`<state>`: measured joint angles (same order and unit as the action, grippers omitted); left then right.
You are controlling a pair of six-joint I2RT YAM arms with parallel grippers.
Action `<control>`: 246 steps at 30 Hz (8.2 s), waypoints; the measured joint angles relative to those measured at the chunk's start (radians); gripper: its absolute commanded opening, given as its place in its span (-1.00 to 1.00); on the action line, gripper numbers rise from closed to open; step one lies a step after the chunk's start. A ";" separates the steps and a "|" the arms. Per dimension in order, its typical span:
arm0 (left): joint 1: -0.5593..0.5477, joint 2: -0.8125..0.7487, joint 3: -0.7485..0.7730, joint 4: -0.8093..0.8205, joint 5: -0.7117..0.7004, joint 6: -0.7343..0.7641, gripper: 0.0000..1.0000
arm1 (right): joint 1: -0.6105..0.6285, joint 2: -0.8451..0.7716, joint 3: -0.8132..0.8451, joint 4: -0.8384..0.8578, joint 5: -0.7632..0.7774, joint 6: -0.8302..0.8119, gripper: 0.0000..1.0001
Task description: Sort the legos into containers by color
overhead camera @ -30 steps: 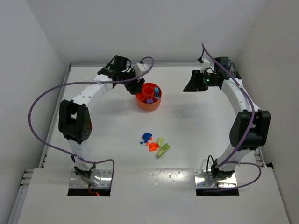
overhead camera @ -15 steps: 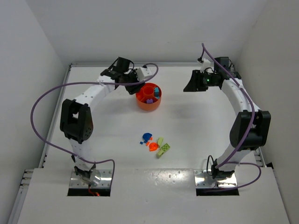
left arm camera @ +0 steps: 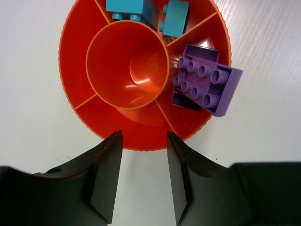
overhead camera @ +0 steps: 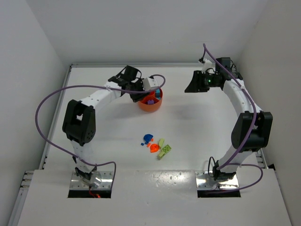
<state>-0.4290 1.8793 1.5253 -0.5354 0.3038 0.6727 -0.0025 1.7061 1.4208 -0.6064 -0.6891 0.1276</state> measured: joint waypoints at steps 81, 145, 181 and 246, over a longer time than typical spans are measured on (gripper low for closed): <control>-0.164 -0.171 -0.248 0.299 -0.159 -0.451 0.55 | 0.005 0.000 -0.003 0.002 -0.052 -0.001 -0.12; 0.163 -0.787 -0.606 0.102 -0.107 -0.553 0.99 | 0.792 -0.085 -0.542 -0.093 0.294 -0.910 0.26; 0.163 -0.810 -0.655 0.103 -0.110 -0.523 0.99 | 0.831 -0.008 -0.415 -0.079 0.319 -0.812 -0.63; 0.163 -0.816 -0.675 0.156 -0.105 -0.527 0.99 | 0.495 0.235 0.180 -0.031 0.169 -0.205 -0.60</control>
<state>-0.2665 1.0637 0.8505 -0.3798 0.1986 0.1455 0.4923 1.9415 1.6012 -0.6376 -0.5205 -0.0776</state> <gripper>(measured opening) 0.995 0.227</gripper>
